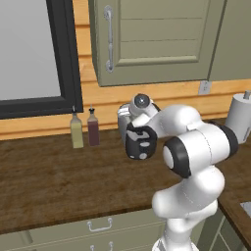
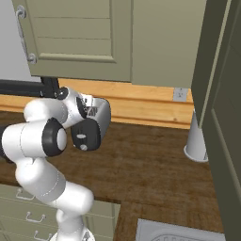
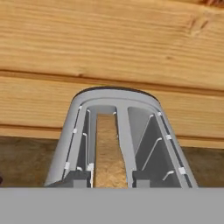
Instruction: Start the toaster. Once the lever pops up, take the bread to the plate on the dining counter.
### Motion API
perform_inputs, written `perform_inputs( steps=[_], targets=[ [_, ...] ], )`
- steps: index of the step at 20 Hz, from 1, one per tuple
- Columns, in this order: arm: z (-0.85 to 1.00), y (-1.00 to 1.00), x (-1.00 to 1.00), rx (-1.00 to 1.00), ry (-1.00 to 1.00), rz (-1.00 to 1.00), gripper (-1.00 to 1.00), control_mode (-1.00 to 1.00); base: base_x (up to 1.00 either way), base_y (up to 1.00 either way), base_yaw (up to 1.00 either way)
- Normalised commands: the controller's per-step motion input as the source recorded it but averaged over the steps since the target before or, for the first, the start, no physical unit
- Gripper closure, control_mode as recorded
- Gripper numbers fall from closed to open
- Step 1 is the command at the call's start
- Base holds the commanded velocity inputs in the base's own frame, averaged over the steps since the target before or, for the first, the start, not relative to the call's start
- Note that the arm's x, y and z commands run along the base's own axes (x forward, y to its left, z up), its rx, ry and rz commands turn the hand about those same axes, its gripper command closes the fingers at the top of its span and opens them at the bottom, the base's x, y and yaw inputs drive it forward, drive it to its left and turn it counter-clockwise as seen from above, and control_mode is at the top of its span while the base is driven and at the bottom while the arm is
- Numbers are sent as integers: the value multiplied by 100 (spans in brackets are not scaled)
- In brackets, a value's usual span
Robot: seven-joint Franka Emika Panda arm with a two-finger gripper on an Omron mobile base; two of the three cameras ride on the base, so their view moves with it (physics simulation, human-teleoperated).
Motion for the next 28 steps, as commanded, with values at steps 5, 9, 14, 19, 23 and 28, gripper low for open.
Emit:
perform_inputs(
  steps=[5,9,14,19,23,28],
  targets=[
    [6,0,-10,0,-18,0,100,-100,0,0,0],
    [34,0,-15,0,-21,0,100,-100,0,0,0],
    [62,0,-28,0,-17,0,100,-100,0,0,0],
    [76,0,-38,0,-10,0,100,-100,0,0,0],
    [68,0,-57,1,-3,0,100,-100,0,0,0],
    [68,0,-75,4,1,0,100,-100,0,0,0]
  ],
)
